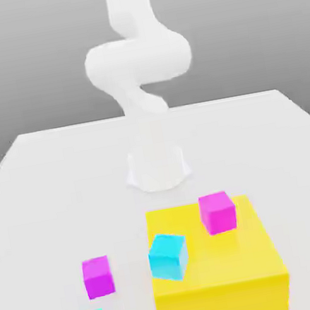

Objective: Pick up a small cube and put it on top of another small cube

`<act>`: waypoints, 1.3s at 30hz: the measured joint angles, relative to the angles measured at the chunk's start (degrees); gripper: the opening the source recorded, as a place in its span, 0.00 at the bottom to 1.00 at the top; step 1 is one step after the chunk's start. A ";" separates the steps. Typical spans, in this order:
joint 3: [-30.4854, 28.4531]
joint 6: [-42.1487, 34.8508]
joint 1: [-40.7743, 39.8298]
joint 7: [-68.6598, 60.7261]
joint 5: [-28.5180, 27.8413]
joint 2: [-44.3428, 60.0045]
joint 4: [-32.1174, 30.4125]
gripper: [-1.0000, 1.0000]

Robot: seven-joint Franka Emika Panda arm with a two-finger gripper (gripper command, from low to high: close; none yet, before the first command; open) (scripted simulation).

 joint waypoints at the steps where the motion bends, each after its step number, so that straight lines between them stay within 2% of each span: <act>1: -0.82 0.74 0.34 -1.35 0.07 2.24 -0.12 0.50; 8: -6.19 5.56 2.13 -10.86 1.53 16.84 -0.90 0.50; 18: -11.40 12.27 1.74 -26.38 6.53 37.73 -1.96 0.50; 27: -11.28 18.38 -2.83 -38.95 9.09 56.37 -2.95 0.50; 32: -8.14 25.37 -5.95 -42.78 12.22 66.72 -1.40 0.50; 33: -7.63 26.42 -6.36 -43.19 12.74 68.11 -1.11 0.00; 39: -7.31 26.85 -6.62 -43.38 12.99 68.80 -0.96 0.00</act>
